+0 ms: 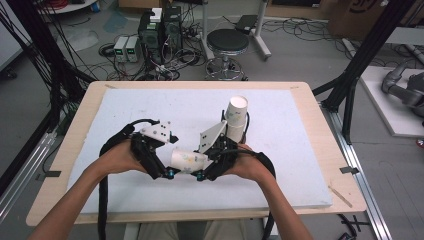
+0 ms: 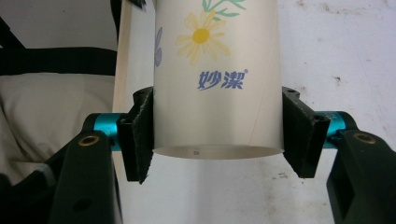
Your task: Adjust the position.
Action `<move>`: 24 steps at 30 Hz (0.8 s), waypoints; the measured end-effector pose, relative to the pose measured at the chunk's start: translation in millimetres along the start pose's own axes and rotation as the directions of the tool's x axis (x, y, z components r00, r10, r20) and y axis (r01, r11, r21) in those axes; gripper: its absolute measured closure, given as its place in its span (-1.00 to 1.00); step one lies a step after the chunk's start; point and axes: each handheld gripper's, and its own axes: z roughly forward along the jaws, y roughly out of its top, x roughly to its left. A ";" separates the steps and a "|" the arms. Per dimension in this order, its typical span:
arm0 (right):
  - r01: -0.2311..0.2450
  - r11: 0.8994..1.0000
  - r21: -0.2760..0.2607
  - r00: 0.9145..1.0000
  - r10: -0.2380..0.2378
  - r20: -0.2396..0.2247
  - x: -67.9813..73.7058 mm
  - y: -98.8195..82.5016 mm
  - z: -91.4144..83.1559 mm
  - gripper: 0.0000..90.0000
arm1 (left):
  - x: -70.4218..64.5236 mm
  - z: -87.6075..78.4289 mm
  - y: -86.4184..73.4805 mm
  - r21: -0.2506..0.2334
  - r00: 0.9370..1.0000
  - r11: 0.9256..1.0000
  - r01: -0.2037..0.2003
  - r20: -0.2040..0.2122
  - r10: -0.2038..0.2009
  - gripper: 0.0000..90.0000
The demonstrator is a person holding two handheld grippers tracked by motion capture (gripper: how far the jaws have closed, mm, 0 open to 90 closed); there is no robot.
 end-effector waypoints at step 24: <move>-0.067 0.991 -0.112 0.997 0.070 0.030 0.7 -29.3 -2.9 -0.19 | -6.4 -14.7 -37.3 -0.218 0.994 0.973 0.078 -0.057 -0.092 -0.96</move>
